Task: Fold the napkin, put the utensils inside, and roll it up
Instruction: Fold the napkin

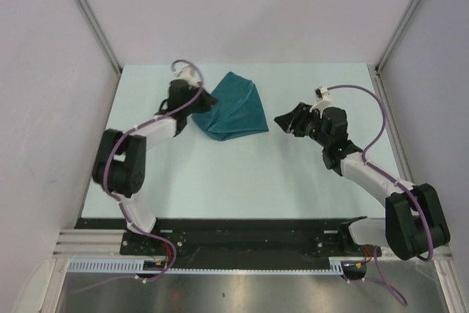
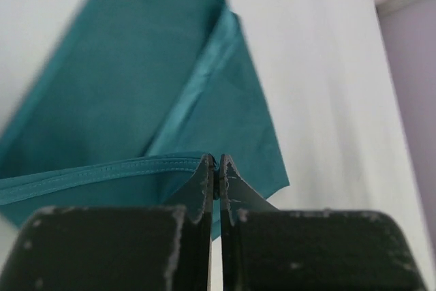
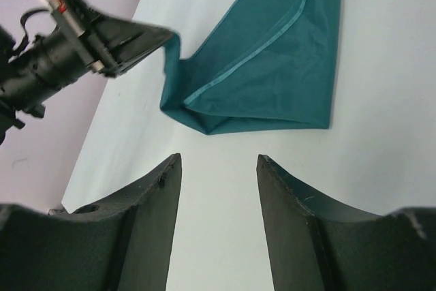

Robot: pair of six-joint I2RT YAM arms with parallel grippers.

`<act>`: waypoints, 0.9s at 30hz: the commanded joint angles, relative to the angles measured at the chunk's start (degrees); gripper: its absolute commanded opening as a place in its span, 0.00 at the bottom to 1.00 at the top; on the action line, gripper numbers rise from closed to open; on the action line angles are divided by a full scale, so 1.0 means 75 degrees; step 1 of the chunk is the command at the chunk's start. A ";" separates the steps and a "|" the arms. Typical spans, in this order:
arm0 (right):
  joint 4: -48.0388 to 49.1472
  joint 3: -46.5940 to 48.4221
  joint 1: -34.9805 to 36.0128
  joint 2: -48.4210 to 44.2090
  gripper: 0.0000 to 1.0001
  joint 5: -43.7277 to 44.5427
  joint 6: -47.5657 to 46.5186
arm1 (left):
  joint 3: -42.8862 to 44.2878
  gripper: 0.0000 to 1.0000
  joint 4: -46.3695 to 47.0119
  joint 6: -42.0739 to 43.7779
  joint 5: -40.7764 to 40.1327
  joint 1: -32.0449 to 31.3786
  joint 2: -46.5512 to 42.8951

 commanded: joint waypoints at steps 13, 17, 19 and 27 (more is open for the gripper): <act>-0.0841 -0.0633 -0.0790 -0.1444 0.54 -0.0204 -0.0326 | 0.3620 0.00 -0.2842 0.3509 -0.1619 -0.3048 0.3251; -0.0841 -0.0692 -0.0837 -0.1479 0.54 -0.0204 -0.0303 | 0.3597 0.00 -0.2737 0.3591 -0.1678 -0.3119 0.3333; -0.0806 -0.0715 -0.0837 -0.1467 0.54 -0.0216 -0.0279 | 0.3609 0.00 -0.2690 0.3743 -0.1702 -0.3189 0.3333; -0.0829 -0.0727 -0.0849 -0.1397 0.54 -0.0239 -0.0268 | 0.3492 0.00 -0.2223 0.3627 -0.1644 -0.3330 0.3204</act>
